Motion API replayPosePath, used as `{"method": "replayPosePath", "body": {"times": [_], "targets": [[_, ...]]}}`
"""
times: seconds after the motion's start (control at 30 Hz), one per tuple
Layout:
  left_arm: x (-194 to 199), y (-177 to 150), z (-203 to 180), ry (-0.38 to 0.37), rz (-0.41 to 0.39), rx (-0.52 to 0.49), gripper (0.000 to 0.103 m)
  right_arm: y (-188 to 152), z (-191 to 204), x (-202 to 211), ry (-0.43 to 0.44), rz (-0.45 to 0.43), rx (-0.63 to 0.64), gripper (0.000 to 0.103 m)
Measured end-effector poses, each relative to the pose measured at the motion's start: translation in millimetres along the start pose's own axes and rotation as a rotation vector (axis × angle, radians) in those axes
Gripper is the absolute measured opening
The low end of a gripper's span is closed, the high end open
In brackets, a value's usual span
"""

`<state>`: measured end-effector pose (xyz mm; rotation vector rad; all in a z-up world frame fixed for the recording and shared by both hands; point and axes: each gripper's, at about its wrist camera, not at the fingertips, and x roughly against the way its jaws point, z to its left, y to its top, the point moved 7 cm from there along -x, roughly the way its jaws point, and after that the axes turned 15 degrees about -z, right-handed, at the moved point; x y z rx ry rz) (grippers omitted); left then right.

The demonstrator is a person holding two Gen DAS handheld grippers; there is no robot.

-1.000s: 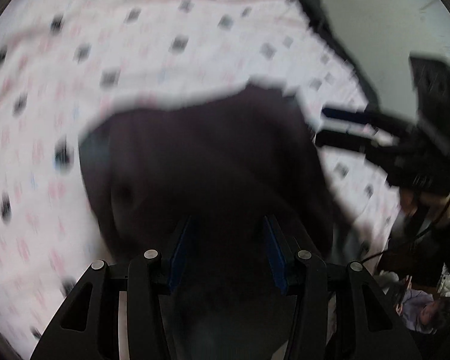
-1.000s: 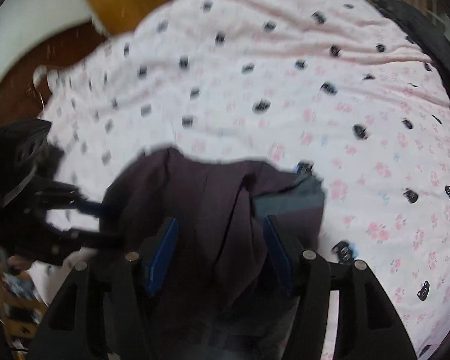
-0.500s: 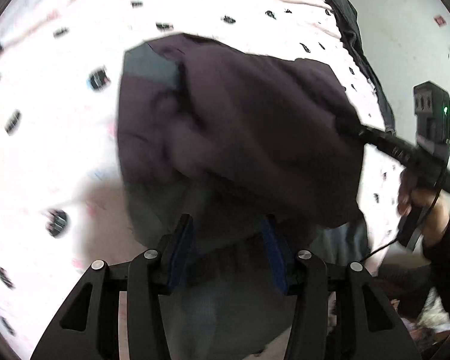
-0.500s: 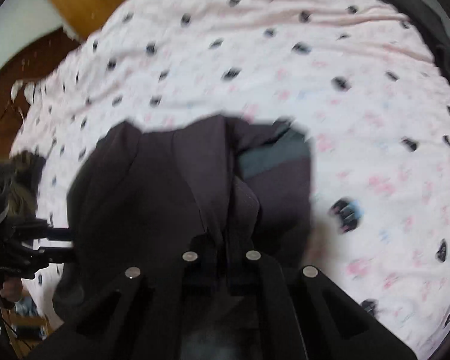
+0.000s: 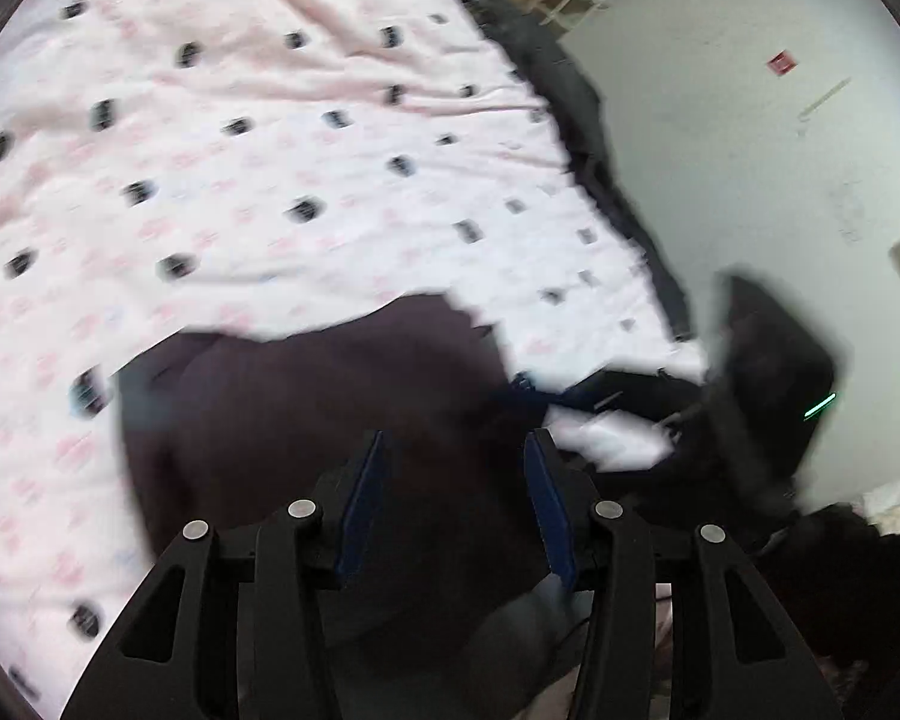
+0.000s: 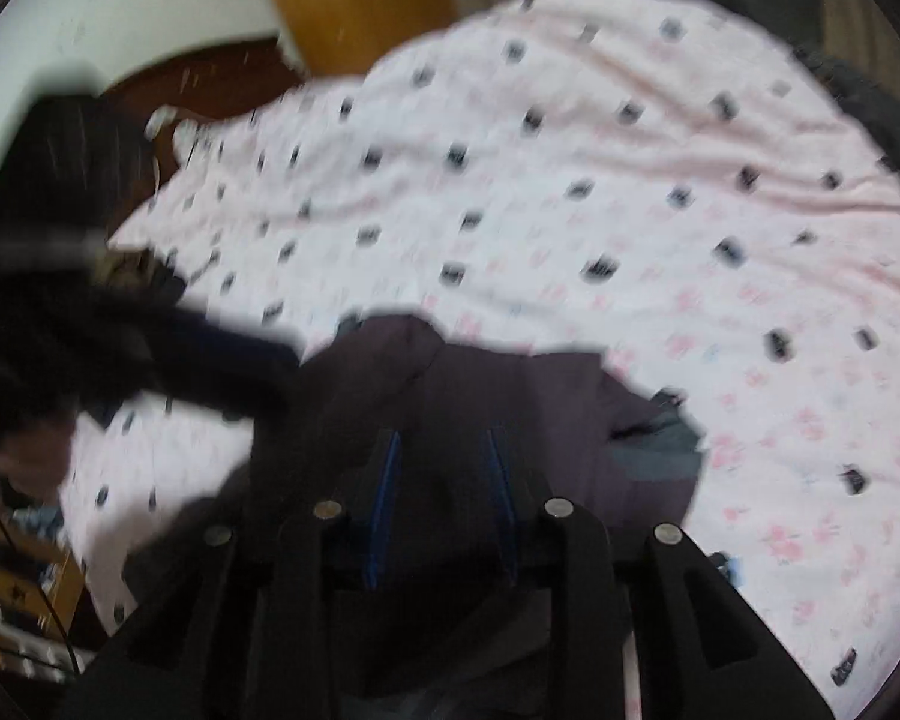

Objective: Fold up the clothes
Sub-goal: 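Fold the held hood down over the jacket front with the right gripper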

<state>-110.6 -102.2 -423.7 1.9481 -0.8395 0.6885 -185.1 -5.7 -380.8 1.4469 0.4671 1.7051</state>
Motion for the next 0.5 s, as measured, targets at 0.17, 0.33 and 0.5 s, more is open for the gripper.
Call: {"method": "replayPosePath", "body": {"times": [0.17, 0.33, 0.5], "targets": [[-32, -12, -4, -0.005, 0.085, -0.062, 0.043, -28, -7, -19, -0.060, 0.100, 0.011, 0.030], [-41, -60, 29, 0.053, 0.155, -0.041, 0.041, -59, -21, -26, -0.085, 0.158, 0.002, 0.033], [-39, -73, 43, 0.050, 0.148, -0.009, 0.038, -76, -32, -29, -0.075, 0.172, -0.050, 0.029]]}}
